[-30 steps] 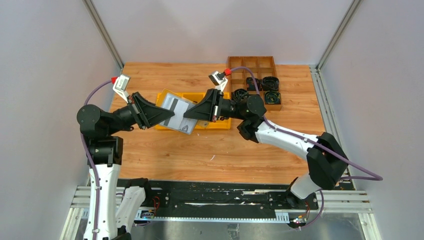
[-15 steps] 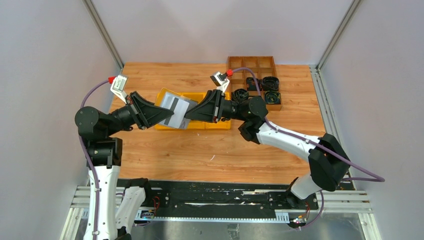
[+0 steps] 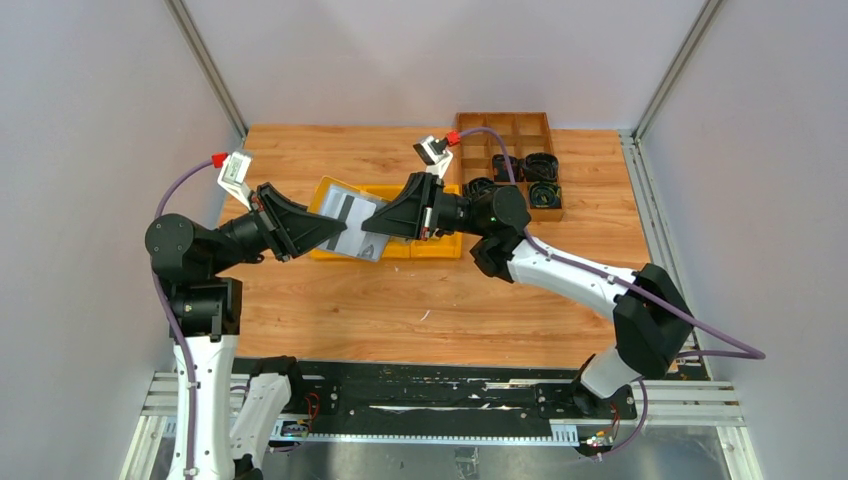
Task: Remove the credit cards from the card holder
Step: Remove the credit card from the card holder, then place the credit card in the storage box.
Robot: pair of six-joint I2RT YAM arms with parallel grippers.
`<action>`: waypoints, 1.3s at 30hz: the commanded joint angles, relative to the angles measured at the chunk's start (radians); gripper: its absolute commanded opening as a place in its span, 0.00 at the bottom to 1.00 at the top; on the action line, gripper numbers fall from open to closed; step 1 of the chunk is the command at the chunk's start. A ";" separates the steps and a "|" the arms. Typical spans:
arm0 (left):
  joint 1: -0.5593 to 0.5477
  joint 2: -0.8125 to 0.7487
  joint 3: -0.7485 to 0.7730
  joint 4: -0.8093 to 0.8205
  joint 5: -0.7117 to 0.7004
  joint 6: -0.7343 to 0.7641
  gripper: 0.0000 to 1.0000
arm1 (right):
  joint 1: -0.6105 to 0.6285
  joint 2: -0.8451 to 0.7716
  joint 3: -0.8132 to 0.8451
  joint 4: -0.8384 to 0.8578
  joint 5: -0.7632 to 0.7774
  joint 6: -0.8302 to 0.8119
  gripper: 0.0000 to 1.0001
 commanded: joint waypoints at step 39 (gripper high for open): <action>-0.001 -0.017 0.241 -0.440 -0.115 0.523 0.00 | -0.066 0.446 0.430 -0.942 0.236 -0.598 0.00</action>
